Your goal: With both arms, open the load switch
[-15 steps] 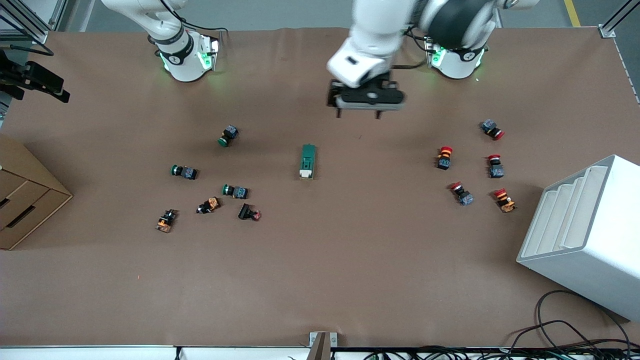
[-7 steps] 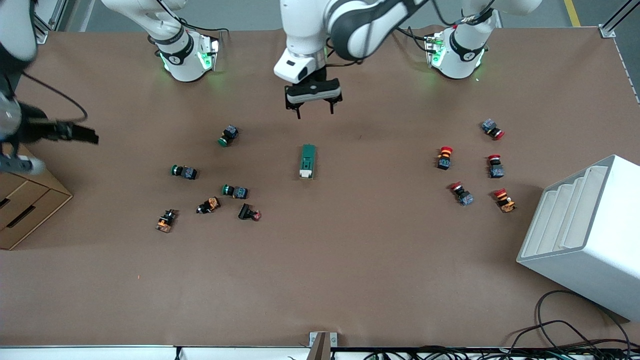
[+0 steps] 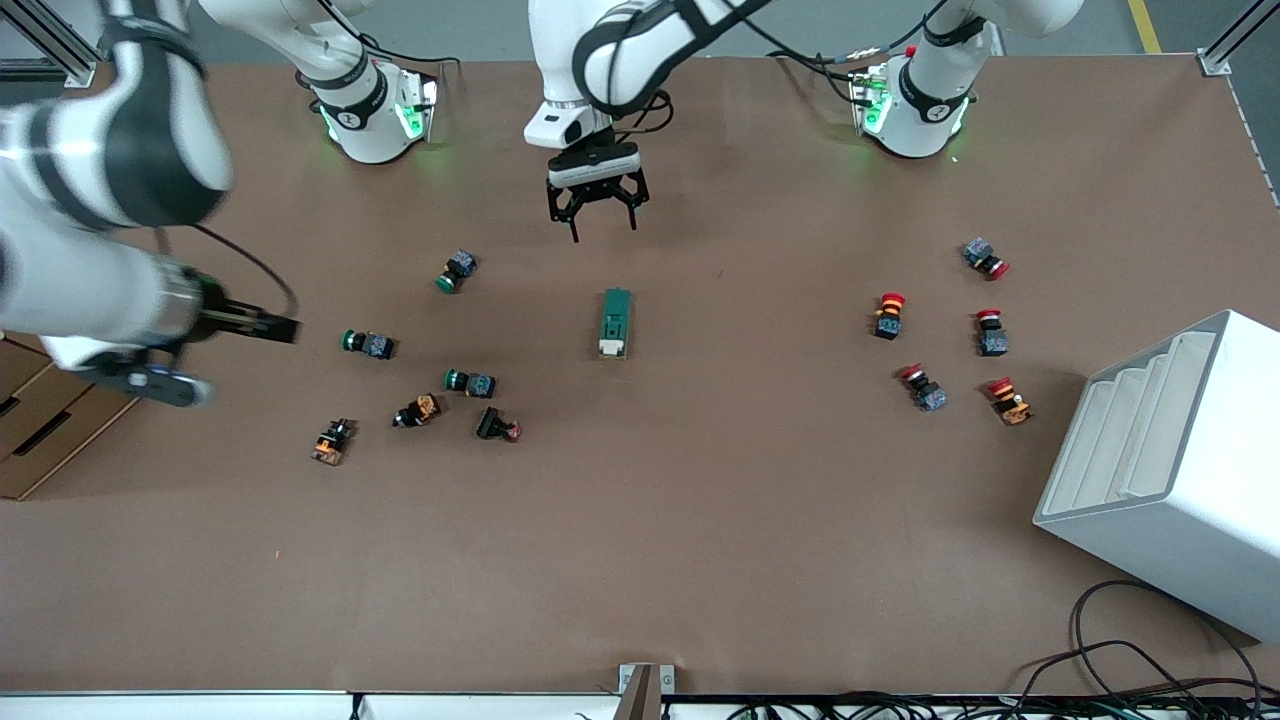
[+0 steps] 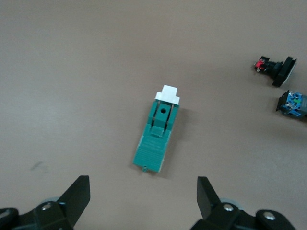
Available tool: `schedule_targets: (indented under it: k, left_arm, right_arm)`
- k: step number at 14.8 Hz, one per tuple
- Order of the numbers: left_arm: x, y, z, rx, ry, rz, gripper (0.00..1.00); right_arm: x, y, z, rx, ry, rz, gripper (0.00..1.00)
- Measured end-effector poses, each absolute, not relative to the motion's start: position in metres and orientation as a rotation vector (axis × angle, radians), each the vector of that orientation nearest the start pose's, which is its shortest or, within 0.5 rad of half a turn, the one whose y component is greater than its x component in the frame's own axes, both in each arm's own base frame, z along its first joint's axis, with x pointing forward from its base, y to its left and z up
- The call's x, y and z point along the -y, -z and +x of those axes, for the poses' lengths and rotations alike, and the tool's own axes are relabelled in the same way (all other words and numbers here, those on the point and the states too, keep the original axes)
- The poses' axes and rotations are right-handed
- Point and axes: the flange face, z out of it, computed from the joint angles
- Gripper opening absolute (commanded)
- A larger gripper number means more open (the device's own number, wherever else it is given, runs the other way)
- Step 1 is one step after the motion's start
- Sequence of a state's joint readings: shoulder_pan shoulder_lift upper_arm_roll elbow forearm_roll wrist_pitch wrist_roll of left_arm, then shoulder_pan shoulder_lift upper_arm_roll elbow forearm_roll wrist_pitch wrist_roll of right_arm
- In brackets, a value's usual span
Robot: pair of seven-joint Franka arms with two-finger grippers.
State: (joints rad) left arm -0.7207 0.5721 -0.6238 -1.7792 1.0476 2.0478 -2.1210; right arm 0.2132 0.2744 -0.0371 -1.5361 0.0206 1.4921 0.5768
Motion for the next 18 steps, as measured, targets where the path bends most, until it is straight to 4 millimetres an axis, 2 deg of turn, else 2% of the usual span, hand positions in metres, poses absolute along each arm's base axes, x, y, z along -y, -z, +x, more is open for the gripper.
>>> schedule_targets:
  k: [2,5,8,13,15,18]
  left_arm:
    - [0.609,-0.248,0.211,0.371,0.959,-2.961,0.98]
    - [0.603,-0.228,0.207,0.264,1.061,-2.943,0.95]
    - [0.588,-0.206,0.2,0.092,1.211,-2.902,0.95]
    - [0.575,-0.158,0.195,0.13,1.426,-2.867,0.95]
    - [0.573,-0.142,0.192,0.132,1.445,-2.86,0.95]
    - [0.572,-0.134,0.196,0.097,1.506,-2.828,0.95]
  right_arm:
    - [-0.164,-0.442,0.598,-0.889,-0.518,-3.087,1.0]
    - [-0.228,-0.389,0.595,-1.195,-0.546,-3.018,1.0]
    - [-0.287,-0.338,0.586,-1.462,-0.534,-2.963,1.0]
    - [-0.369,-0.264,0.58,-1.952,-0.447,-2.692,1.0]
    - [-0.398,-0.24,0.575,-2.044,-0.435,-2.597,1.0]
    - [-0.43,-0.212,0.561,-2.14,-0.45,-2.485,1.0]
